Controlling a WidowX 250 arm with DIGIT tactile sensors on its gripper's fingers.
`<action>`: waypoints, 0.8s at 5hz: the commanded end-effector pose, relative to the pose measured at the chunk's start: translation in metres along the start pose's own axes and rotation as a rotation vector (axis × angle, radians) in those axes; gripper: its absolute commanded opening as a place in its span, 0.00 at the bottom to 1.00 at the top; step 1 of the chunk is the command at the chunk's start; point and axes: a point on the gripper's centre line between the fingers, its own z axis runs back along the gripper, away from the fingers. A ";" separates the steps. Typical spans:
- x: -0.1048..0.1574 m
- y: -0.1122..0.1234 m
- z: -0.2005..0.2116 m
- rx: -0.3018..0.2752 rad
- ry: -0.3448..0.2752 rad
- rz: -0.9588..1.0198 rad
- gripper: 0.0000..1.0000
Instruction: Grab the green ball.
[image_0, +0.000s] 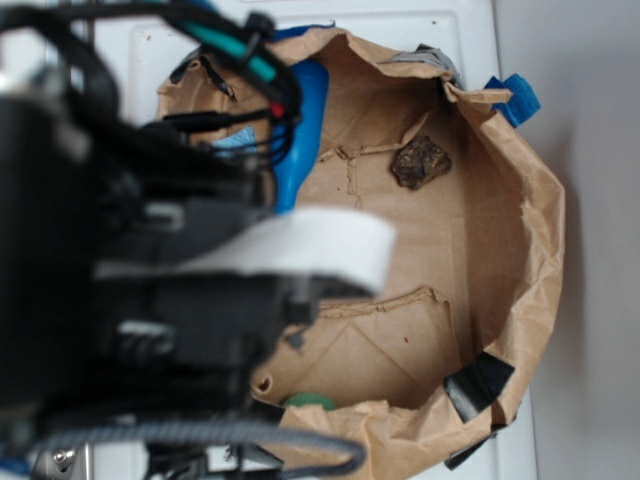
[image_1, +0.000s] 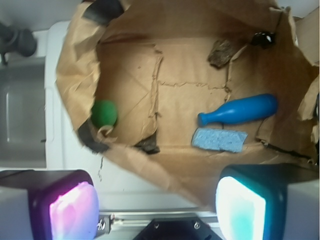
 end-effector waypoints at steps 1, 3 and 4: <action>0.026 0.014 0.007 -0.015 -0.066 0.070 1.00; 0.029 0.015 0.002 -0.020 -0.083 0.076 1.00; 0.030 0.015 0.000 -0.032 -0.080 0.075 1.00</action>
